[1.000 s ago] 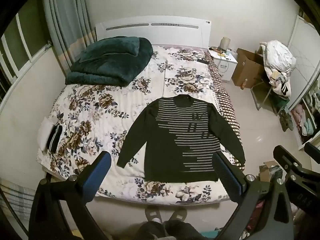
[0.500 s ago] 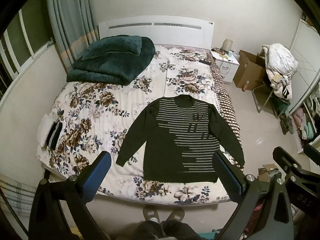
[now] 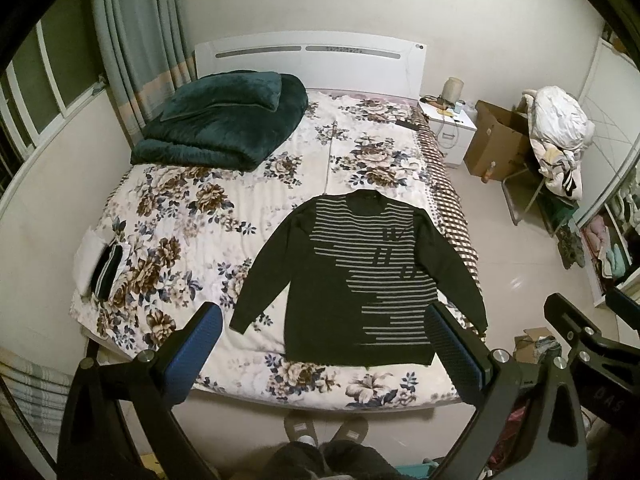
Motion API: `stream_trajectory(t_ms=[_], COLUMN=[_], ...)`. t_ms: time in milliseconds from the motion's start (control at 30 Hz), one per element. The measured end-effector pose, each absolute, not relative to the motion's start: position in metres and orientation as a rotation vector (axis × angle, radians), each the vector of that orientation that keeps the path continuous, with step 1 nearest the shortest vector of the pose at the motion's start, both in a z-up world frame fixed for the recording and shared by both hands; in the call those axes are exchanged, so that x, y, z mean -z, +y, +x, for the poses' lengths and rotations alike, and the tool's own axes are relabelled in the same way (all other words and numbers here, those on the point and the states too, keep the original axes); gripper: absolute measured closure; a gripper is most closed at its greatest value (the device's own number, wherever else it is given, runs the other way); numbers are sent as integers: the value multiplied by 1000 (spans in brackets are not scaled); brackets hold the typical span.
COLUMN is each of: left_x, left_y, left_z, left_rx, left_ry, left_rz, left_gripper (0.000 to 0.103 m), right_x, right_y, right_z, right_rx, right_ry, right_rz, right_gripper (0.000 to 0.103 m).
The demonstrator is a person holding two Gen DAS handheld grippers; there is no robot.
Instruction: Fold small clothes
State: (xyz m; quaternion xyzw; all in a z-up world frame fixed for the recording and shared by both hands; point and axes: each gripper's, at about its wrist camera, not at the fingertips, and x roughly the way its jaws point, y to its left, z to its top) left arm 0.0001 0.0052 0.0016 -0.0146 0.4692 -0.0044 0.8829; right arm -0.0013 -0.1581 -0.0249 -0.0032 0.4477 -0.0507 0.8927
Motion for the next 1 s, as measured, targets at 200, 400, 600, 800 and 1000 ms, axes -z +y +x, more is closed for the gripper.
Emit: stream_trajectory(t_ms=[200,400,600,800,1000], left_x=[-2,-3,-3,-3,-2], left_y=[5,5,5,6,5], left_z=[0,0,1,0,0], left_rx=[7,7,8,8,8], left_ry=[975,974,976,974,973], left_rz=[-30,-31,-31,-32,-33], left_gripper=[0,0,0,0,0], right_x=[25,24,24,24,24], right_y=[-159,-158,-159,-159,-159], right_z=[-2,0,-1,-1,-1], right_rx=[106,104,104,104,105], right_ry=[928,926,926,925,925], right_rz=[-7,-11,-10,-12,-11], right_gripper=[0,0,0,0,0])
